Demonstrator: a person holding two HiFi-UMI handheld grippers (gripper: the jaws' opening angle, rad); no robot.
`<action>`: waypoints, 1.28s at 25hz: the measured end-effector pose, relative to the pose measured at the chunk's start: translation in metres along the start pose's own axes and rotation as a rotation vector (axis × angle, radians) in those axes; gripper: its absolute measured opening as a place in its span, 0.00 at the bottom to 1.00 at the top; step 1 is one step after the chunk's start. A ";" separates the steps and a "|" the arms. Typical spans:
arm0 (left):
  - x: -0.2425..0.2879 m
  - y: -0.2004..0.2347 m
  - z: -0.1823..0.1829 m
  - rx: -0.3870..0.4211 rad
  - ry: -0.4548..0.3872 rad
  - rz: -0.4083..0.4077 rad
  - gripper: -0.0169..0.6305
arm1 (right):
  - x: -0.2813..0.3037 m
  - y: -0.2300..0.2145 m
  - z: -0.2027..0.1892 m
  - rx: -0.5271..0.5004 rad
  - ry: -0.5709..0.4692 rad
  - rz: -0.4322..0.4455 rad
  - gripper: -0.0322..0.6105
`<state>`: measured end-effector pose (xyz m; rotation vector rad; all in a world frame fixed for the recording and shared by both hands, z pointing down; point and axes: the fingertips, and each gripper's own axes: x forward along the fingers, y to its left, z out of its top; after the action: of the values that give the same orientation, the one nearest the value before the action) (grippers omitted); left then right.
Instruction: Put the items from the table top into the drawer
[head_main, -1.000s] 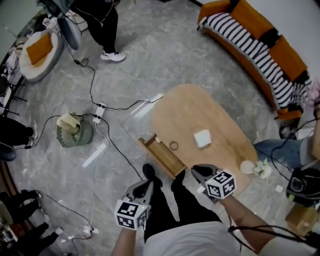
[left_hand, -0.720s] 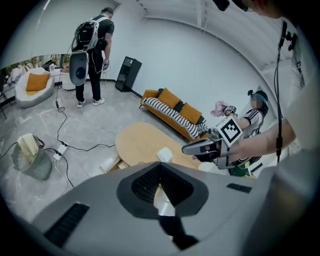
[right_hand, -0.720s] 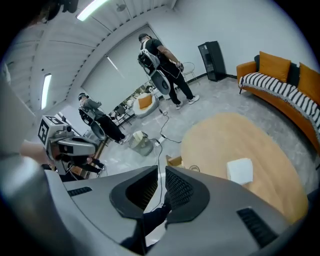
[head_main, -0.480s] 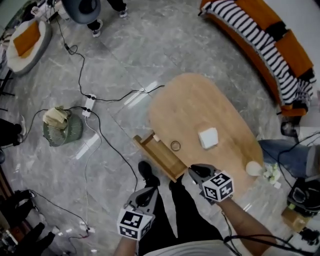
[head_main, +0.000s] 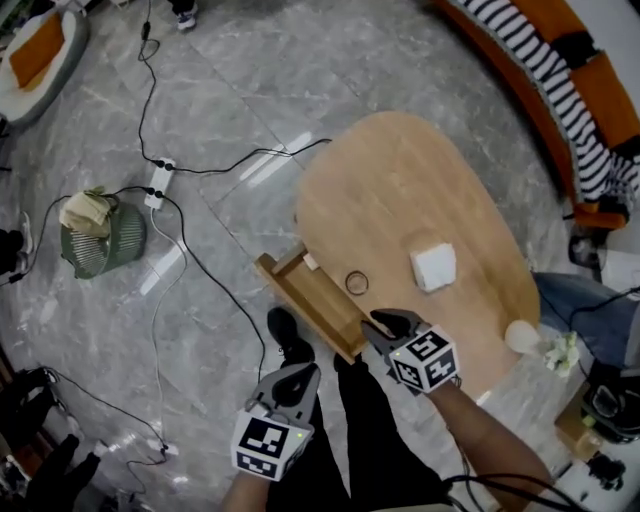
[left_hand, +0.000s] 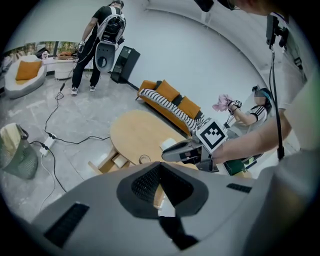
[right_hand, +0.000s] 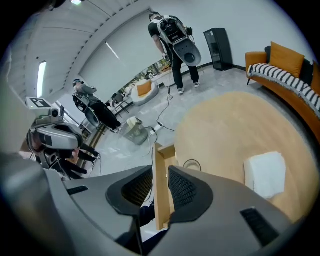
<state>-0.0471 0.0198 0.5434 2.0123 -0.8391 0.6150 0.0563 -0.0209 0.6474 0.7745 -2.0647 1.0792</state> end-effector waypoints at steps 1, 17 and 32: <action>0.005 0.005 -0.002 0.005 -0.001 0.003 0.03 | 0.007 -0.003 -0.002 -0.006 0.006 0.001 0.23; 0.062 0.042 -0.025 -0.031 0.016 -0.055 0.03 | 0.097 -0.054 -0.021 -0.119 0.081 -0.142 0.25; 0.071 0.065 -0.042 -0.098 0.007 -0.043 0.03 | 0.117 -0.063 -0.037 -0.282 0.169 -0.243 0.14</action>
<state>-0.0539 0.0049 0.6477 1.9337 -0.8042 0.5466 0.0442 -0.0420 0.7827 0.7410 -1.8701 0.6782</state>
